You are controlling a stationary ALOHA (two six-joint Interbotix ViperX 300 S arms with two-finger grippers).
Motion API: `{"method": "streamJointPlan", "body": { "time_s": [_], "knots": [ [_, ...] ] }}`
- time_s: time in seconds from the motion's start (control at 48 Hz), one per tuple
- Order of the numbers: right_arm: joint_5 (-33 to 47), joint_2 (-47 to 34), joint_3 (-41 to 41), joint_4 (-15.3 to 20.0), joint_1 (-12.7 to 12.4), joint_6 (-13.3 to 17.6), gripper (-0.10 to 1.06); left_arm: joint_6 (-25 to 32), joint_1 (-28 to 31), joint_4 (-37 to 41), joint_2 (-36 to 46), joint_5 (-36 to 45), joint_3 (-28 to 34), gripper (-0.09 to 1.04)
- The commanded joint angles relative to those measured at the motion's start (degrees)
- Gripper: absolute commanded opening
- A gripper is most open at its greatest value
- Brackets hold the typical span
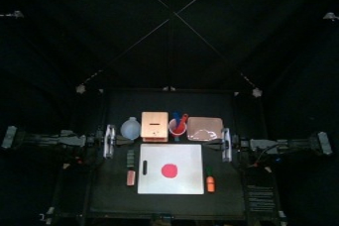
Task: Get the cutter from the drawer then cut the dough then place the extra dough in the bowl
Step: Open the drawer
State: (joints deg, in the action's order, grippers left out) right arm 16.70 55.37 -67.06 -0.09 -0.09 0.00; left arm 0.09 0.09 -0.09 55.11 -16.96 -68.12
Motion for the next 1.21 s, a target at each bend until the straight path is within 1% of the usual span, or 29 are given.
{"method": "streamJointPlan", "body": {
  "time_s": [0.021,0.167,0.208,0.312,0.458,0.521,0.625,0.708,0.812,0.875,0.979,1.042,1.208],
  "knots": [
    [0.62,-2.64,0.97,-0.18,-1.23,0.18,-0.02,-0.62,-0.44,-2.37,-2.29,-1.85,2.29,-0.03],
    [2.02,-10.81,4.48,-1.14,-3.16,-0.26,0.04,-0.70,-1.23,-8.17,-5.80,-7.12,2.90,0.03],
    [2.90,-13.89,6.33,-1.85,-3.60,-0.62,0.04,-0.79,-2.29,-10.55,-7.38,-9.49,2.90,0.05],
    [6.33,-23.38,12.13,-4.83,-6.06,-0.70,0.04,-2.02,-5.71,-17.84,-12.74,-16.00,2.72,0.07],
    [11.87,-36.12,19.51,-8.70,-9.49,-0.62,0.04,-5.63,-11.69,-30.50,-21.80,-24.52,2.72,0.12],
    [14.59,-42.10,22.85,-10.28,-11.69,-0.62,0.04,-7.38,-13.62,-36.12,-25.05,-26.81,3.08,0.15],
    [17.67,-49.22,27.25,-12.13,-14.50,-0.53,0.04,-11.16,-16.17,-45.62,-29.44,-29.18,3.87,0.21],
    [19.78,-54.05,30.67,-13.36,-16.35,-0.18,0.04,-14.59,-16.87,-51.86,-32.70,-29.62,5.19,0.25],
    [20.74,-59.94,35.51,-14.50,-18.11,0.18,0.04,-18.11,-16.87,-53.53,-35.68,-29.79,5.98,0.31],
    [20.74,-63.02,38.06,-14.59,-18.81,0.18,0.04,-20.21,-16.79,-53.88,-36.83,-29.71,6.15,0.37],
    [20.74,-67.94,42.19,-14.68,-18.90,0.26,0.04,-23.82,-16.79,-54.84,-38.06,-29.62,5.80,0.48],
    [20.65,-70.49,44.30,-14.77,-18.98,0.26,0.04,-26.19,-16.70,-55.72,-39.38,-29.53,5.71,0.57],
    [19.34,-75.85,48.34,-14.77,-18.90,0.35,0.04,-29.88,-14.85,-57.13,-42.89,-29.62,6.42,0.75]
  ]
}}
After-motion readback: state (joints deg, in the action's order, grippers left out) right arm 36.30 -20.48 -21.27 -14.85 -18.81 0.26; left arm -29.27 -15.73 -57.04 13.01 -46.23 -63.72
